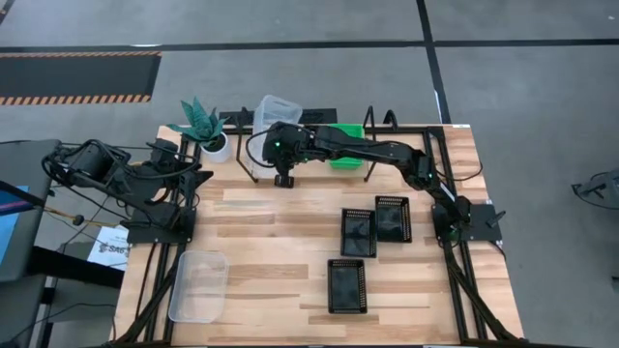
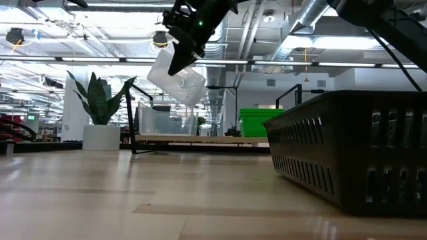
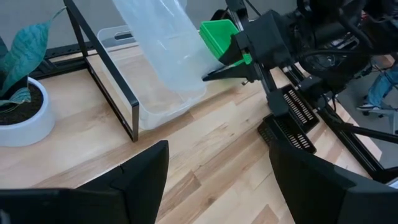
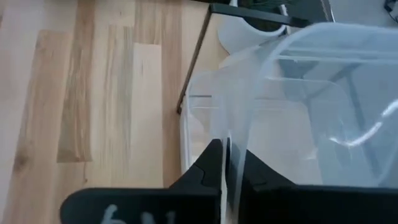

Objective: Stack baskets on shelf by color
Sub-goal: Stack the right transparent bin on top of the transparent bin on the shelf, then stack the transparent bin on top of the stacked transparent bins on the shelf

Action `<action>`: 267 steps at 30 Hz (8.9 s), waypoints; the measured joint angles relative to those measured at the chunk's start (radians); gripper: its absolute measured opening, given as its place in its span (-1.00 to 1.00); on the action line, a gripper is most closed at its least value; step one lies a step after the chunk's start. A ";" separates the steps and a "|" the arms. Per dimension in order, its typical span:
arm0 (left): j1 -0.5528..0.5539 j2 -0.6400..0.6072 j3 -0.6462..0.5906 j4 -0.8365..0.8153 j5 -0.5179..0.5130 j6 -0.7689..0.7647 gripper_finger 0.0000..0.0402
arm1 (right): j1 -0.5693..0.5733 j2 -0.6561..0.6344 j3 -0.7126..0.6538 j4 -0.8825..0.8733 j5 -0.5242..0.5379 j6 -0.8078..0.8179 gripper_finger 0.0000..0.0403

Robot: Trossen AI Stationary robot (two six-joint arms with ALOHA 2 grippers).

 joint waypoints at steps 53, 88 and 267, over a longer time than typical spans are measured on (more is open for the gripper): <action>0.000 0.000 0.000 -0.028 0.000 -0.021 0.32 | -0.030 0.016 0.001 0.026 0.045 -0.072 -0.06; 0.000 0.000 0.000 -0.026 0.015 -0.053 0.32 | -0.021 0.042 0.022 -0.074 0.190 -0.135 -0.98; -0.186 0.237 -0.011 0.270 0.323 0.209 0.41 | 0.566 -0.079 -0.642 0.378 -0.085 0.266 -0.40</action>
